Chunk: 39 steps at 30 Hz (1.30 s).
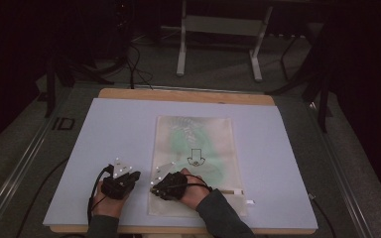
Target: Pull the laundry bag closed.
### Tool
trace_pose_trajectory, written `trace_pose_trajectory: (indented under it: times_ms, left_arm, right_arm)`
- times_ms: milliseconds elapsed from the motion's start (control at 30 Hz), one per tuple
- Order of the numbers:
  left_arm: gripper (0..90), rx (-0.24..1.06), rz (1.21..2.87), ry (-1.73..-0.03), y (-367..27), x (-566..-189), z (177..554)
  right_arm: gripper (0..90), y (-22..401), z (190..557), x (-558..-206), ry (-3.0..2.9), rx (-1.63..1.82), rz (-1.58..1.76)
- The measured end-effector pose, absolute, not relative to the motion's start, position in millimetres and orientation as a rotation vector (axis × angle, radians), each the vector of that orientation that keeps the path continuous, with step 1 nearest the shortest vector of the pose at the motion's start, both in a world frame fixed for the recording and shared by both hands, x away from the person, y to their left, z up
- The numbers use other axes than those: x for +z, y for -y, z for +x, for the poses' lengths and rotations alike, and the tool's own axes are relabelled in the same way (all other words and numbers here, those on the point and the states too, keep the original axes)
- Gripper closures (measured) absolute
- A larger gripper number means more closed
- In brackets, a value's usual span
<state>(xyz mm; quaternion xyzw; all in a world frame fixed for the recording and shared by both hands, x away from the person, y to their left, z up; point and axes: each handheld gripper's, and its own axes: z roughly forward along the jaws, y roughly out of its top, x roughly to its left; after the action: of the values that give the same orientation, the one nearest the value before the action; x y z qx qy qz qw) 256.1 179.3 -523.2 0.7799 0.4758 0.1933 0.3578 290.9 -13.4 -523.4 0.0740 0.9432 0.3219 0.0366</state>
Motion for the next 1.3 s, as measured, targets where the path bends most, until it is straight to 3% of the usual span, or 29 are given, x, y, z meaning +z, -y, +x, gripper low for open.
trace_pose_trajectory:
  times_ms: [600, 1300]
  left_arm:
    - [88.8, 0.397, 2.059, -1.152, -153.7, -528.7, 258.1]
    - [87.9, 0.328, 2.074, -1.153, -151.1, -533.2, 259.4]
  right_arm:
    - [81.4, 14.0, 287.4, -524.7, -2.865, 0.989, 0.227]
    - [81.5, 17.1, 288.3, -526.7, -2.862, 1.032, 0.250]
